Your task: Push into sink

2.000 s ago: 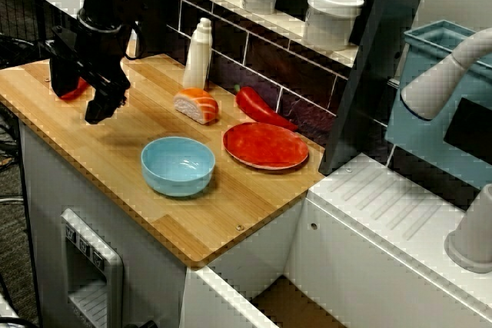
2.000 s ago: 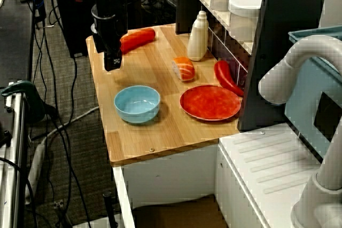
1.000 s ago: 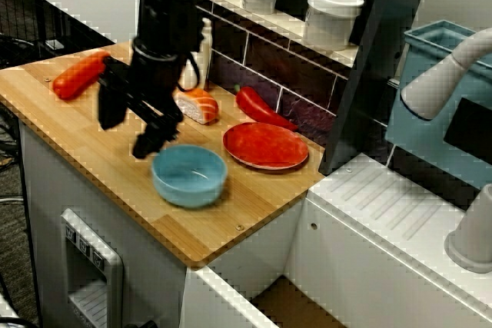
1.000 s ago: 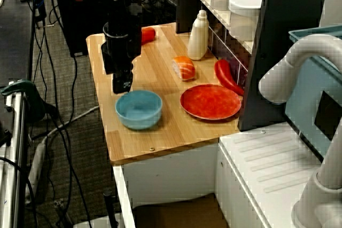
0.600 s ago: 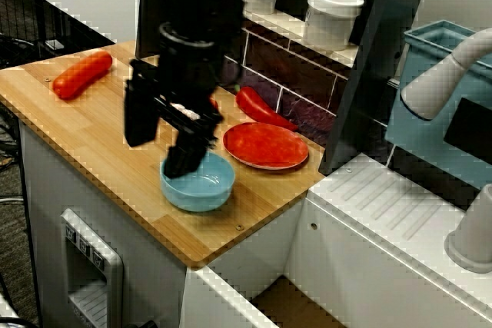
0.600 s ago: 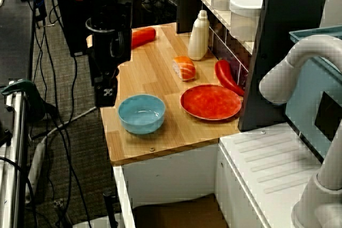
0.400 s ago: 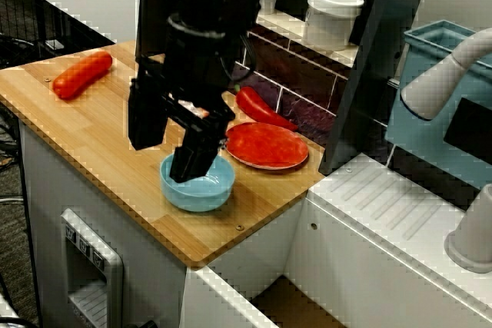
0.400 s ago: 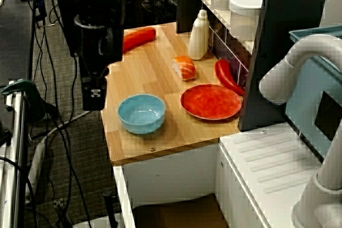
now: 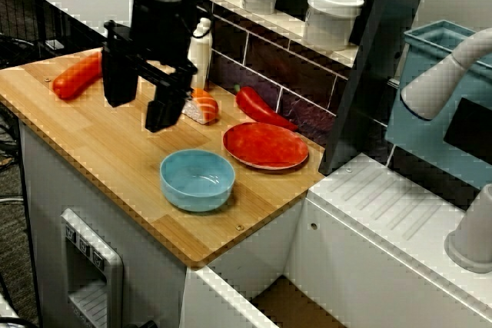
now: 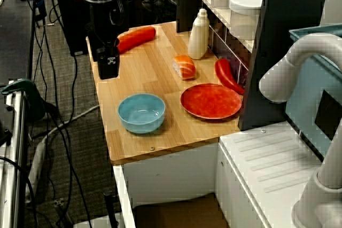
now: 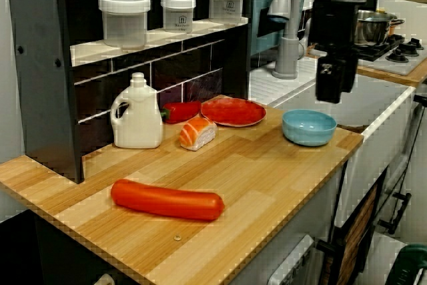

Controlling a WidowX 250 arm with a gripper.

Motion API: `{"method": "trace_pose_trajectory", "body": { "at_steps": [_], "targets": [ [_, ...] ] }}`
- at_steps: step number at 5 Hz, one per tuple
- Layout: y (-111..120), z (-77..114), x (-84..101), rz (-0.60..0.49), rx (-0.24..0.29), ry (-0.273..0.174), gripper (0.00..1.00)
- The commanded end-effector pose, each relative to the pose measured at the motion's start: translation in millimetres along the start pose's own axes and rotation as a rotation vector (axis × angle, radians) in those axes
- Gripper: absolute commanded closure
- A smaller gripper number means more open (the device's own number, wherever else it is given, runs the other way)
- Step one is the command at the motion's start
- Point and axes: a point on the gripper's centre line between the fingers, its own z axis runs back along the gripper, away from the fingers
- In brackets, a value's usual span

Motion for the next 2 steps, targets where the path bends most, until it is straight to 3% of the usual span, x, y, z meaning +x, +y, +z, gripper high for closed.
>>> {"method": "trace_pose_trajectory", "body": {
  "at_steps": [1, 2],
  "targets": [
    [40.7, -4.8, 25.0, 0.073, 0.064, -0.050, 0.00],
    [44.0, -15.2, 25.2, 0.081, 0.094, -0.061, 0.00]
  ]
}}
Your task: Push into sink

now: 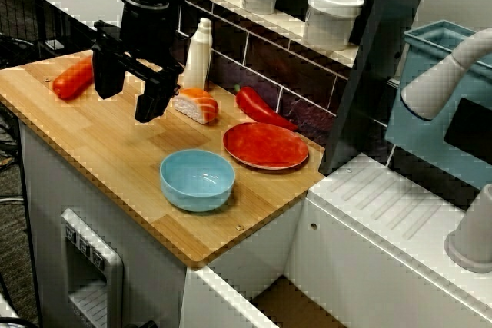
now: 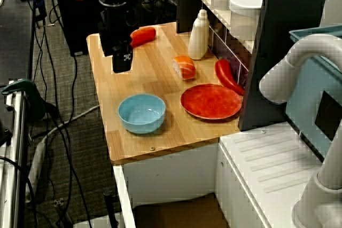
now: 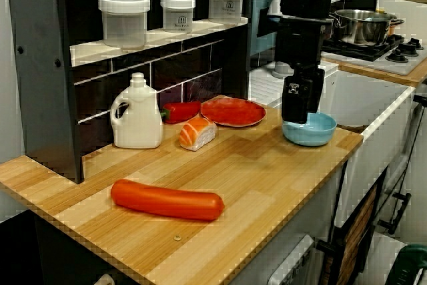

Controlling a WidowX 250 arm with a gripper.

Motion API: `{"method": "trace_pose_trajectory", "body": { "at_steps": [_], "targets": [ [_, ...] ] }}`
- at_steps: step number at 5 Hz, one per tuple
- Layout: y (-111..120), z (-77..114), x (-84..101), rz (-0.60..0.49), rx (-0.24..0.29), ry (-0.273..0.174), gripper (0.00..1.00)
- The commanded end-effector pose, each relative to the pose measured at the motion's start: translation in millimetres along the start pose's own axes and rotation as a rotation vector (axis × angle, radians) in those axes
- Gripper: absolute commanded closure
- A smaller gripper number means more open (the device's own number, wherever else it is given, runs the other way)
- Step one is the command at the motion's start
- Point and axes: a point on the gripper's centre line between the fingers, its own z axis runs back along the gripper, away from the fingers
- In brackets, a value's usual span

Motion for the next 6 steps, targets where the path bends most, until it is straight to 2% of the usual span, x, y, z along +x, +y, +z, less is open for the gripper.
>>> {"method": "trace_pose_trajectory", "body": {
  "at_steps": [1, 3, 5, 6],
  "targets": [
    [9.4, -1.2, 0.0, 0.004, 0.037, -0.044, 0.00],
    [1.8, -20.1, -5.1, -0.005, 0.073, -0.050, 0.00],
    [4.6, -39.4, 7.7, 0.015, 0.105, -0.015, 0.00],
    [-0.7, -41.0, 10.0, 0.015, 0.092, 0.004, 0.00]
  ]
}}
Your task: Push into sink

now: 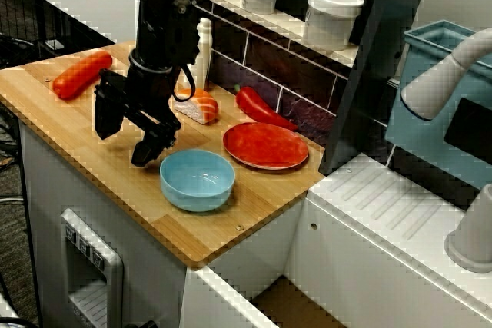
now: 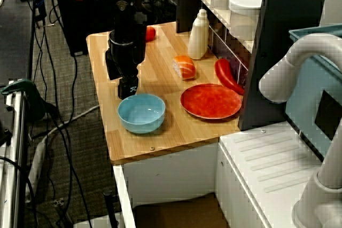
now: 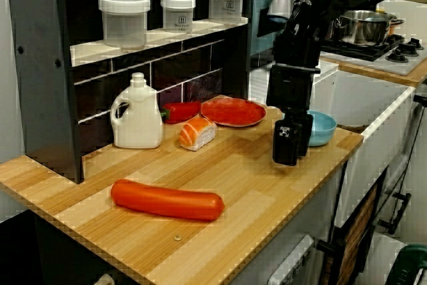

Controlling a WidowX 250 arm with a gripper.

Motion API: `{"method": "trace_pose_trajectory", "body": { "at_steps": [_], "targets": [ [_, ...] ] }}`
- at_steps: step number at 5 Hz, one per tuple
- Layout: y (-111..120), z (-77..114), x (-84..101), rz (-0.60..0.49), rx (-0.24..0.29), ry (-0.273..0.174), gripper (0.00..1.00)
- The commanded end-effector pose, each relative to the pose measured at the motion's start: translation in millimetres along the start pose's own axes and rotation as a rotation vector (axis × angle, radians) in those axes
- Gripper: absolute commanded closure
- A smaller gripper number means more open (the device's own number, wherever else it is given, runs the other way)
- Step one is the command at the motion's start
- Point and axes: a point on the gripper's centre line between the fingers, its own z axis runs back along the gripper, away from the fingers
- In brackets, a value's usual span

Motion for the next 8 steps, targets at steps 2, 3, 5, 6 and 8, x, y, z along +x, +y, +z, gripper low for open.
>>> {"method": "trace_pose_trajectory", "body": {
  "at_steps": [2, 3, 5, 6, 8],
  "targets": [
    [-70.0, 45.5, -16.8, -0.064, -0.180, 0.123, 0.00],
    [-106.1, 69.6, -38.5, -0.124, -0.241, 0.199, 0.00],
    [-108.6, 64.7, -56.5, -0.117, -0.208, 0.215, 0.00],
    [-108.6, 64.7, -56.5, -0.117, -0.208, 0.215, 0.00],
    [-108.6, 64.7, -56.5, -0.117, -0.208, 0.215, 0.00]
  ]
}}
